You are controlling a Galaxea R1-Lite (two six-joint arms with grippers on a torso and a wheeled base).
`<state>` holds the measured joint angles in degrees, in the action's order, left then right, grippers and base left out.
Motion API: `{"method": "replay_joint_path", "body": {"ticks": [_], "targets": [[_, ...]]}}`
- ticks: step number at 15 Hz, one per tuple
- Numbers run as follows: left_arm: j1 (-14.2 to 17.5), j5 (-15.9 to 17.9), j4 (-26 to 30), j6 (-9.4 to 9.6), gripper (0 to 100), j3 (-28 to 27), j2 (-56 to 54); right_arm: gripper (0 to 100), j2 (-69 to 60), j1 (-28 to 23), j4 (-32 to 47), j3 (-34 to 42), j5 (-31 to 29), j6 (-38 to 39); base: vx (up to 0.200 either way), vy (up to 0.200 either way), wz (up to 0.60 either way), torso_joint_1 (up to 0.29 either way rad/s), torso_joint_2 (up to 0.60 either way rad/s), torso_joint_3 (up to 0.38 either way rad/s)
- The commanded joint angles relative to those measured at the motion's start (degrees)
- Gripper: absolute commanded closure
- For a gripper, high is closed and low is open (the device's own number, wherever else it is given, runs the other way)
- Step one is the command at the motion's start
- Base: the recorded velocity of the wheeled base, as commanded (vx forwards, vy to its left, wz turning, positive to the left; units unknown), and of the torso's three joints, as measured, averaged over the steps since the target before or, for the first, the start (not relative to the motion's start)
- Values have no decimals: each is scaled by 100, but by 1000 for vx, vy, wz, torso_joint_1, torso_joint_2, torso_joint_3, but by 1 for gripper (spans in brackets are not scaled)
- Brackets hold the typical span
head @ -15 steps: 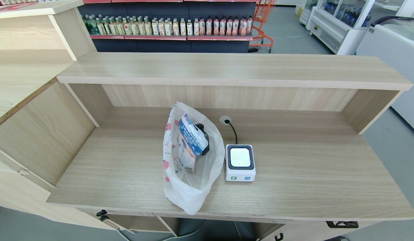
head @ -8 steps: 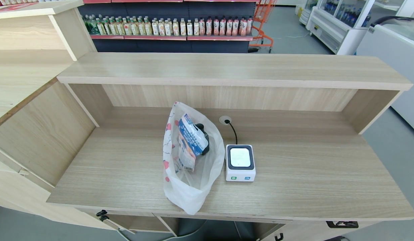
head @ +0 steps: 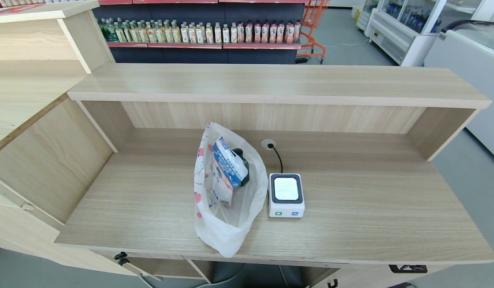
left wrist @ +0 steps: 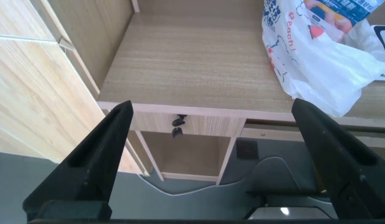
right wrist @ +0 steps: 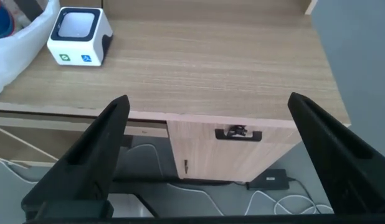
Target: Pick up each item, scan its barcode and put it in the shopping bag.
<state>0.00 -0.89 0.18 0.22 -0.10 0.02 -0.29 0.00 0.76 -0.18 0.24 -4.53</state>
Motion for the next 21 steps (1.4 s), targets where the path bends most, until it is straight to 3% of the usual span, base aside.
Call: {"method": "replay_joint_path", "body": {"ticks": [1,7,8,21], "targets": [[0,1,-1,4,0,1,-2,0,29,0,4,1,2,-4,0,-200,0,12,7,7],[0,-8,-1,-13,0,1,-2,0,29,0,4,1,2,23,0,-33,0,1,0,0],[0,-8,-1,-13,0,1,-2,100,29,0,4,1,2,-21,0,0,0,0,0,0],[0,-8,-1,-22,0,1,-2,100,29,0,12,1,2,-21,0,0,0,0,0,0]]}}
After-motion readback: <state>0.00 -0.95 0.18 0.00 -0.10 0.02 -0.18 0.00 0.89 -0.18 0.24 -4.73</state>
